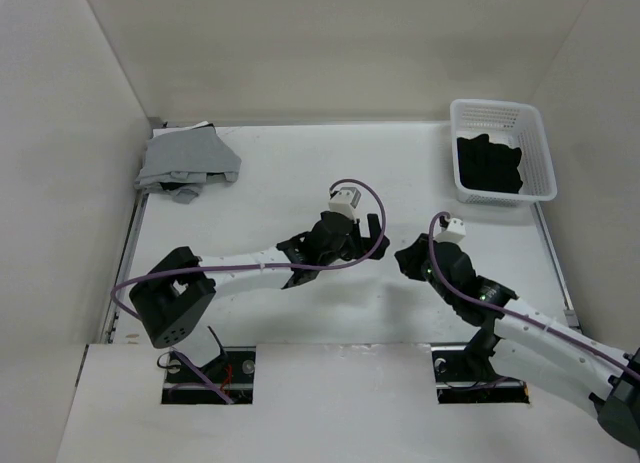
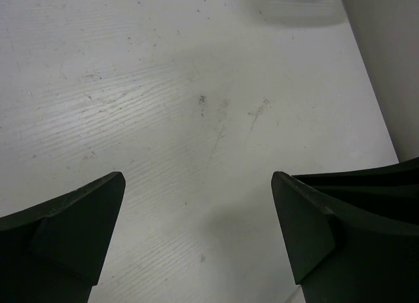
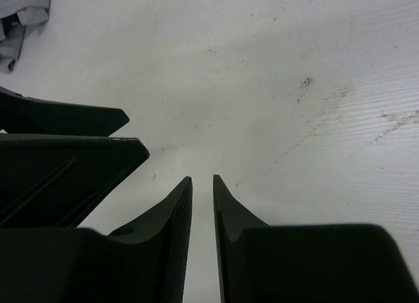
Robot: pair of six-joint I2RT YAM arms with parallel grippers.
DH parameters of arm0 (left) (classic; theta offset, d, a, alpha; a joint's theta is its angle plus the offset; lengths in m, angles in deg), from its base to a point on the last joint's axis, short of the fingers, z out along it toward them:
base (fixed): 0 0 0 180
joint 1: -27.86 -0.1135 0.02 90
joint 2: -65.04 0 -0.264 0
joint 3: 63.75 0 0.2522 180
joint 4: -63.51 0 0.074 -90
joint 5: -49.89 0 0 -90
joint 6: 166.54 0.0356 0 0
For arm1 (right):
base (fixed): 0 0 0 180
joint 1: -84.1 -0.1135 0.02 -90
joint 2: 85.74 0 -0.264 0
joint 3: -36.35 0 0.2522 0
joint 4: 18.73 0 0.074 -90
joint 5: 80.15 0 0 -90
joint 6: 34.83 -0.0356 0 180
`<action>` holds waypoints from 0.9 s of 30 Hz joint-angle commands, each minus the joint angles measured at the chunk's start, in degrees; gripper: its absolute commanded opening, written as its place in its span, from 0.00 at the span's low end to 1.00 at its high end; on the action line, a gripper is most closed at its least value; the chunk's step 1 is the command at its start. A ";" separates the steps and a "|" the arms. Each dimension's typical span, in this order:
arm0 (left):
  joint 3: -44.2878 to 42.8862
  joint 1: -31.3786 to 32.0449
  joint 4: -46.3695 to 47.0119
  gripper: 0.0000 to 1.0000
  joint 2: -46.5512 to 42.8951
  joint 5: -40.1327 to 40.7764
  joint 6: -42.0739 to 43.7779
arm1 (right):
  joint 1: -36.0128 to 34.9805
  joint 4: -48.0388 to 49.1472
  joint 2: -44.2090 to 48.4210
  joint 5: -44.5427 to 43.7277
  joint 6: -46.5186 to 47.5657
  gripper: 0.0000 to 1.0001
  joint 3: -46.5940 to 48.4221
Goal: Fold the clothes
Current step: Grab the tank top from the pile
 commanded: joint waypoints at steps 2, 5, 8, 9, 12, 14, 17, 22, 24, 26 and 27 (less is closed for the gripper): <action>-1.15 -1.12 1.98 1.00 -3.27 -0.30 2.23 | 1.34 -0.18 1.31 -1.07 1.71 0.23 4.00; -0.19 -0.95 3.74 1.00 -3.45 0.13 3.81 | 2.22 -0.27 0.70 -1.07 3.11 0.20 5.84; 1.04 -0.77 4.62 1.00 -3.45 0.05 4.09 | 3.36 -0.62 -0.44 -1.07 4.69 0.08 8.39; 1.13 -0.77 4.71 1.00 -3.45 -0.04 4.08 | 3.88 -0.79 -0.97 -1.07 5.22 0.04 9.10; 2.62 -0.95 6.55 1.00 -3.45 -1.88 2.95 | 8.61 -3.95 -5.08 -1.16 8.64 0.00 15.93; 3.59 -0.69 8.13 1.00 -3.45 -2.24 2.24 | 12.91 -4.48 -7.11 -1.77 10.66 0.00 19.89; 6.40 0.45 12.43 1.00 -3.36 -3.03 1.36 | 23.18 -3.70 -12.11 -1.43 13.65 0.03 26.74; 9.39 1.69 16.48 0.75 -1.43 -6.01 0.30 | 40.16 -2.99 -28.27 -0.72 15.42 0.15 39.14; 10.44 1.86 18.32 0.37 -1.34 -6.63 -0.04 | 44.74 -2.29 -36.79 0.24 15.07 0.29 44.41; 10.89 1.86 18.33 0.22 -1.60 -6.98 -0.31 | 47.21 -2.99 -43.83 1.73 15.15 0.39 49.59; 11.41 1.78 18.42 0.22 -2.04 -7.68 -0.05 | 49.57 -3.17 -50.74 3.66 14.90 0.46 54.93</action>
